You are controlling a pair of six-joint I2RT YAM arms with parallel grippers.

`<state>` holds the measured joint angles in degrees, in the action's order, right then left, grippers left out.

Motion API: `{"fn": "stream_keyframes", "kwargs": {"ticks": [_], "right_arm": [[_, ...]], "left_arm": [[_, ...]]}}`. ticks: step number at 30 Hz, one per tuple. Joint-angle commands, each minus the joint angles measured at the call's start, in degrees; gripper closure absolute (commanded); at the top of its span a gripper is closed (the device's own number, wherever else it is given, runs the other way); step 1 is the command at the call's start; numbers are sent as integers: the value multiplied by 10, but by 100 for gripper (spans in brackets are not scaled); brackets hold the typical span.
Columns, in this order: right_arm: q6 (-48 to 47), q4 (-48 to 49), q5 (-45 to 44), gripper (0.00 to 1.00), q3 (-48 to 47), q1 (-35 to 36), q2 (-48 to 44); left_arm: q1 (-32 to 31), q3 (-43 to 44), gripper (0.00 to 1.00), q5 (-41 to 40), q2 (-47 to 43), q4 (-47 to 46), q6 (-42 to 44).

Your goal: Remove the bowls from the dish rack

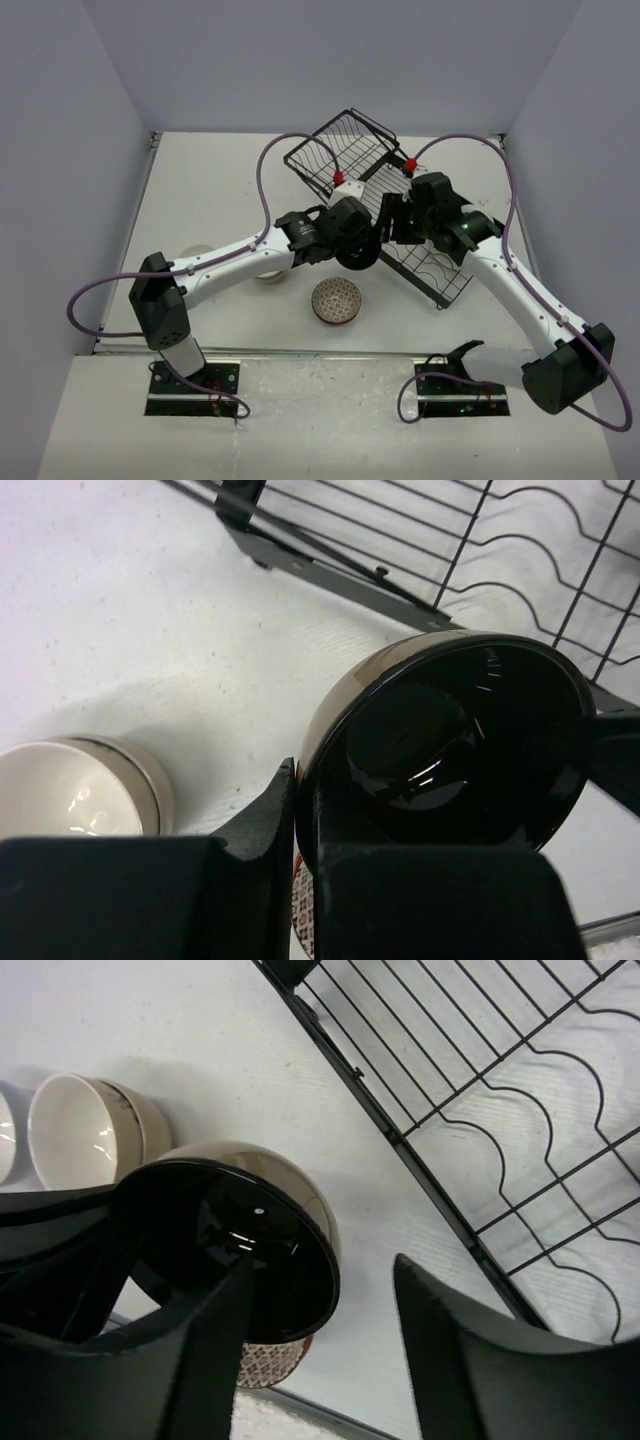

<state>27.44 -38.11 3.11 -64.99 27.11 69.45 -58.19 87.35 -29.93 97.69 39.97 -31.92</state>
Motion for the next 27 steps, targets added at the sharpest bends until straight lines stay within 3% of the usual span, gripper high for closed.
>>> {"fn": "stream_keyframes", "kwargs": {"ticks": [1, 6, 10, 12, 13, 21, 27], "right_arm": [[0, 24, 14, 37, -12, 2, -12], [-3, 13, -2, 30, -16, 2, -25], [-9, 1, -21, 27, -15, 1, -52], [-11, -5, -28, 5, -12, 1, -68], [-12, -5, -29, 1, -10, 2, -73], [-16, -8, -48, 1, 29, 2, -114], [-33, -9, -78, 1, 45, 2, -122]], "left_arm": [[20, -28, 100, -1, -63, -59, -12], [60, -85, 100, 3, -122, -74, -29], [133, -150, 100, 18, -197, -91, -37], [176, -185, 100, 29, -237, -94, -40], [192, -198, 100, 35, -260, -97, -39], [312, -300, 100, 112, -313, -106, -32], [328, -322, 100, 138, -325, -88, -27]]}}
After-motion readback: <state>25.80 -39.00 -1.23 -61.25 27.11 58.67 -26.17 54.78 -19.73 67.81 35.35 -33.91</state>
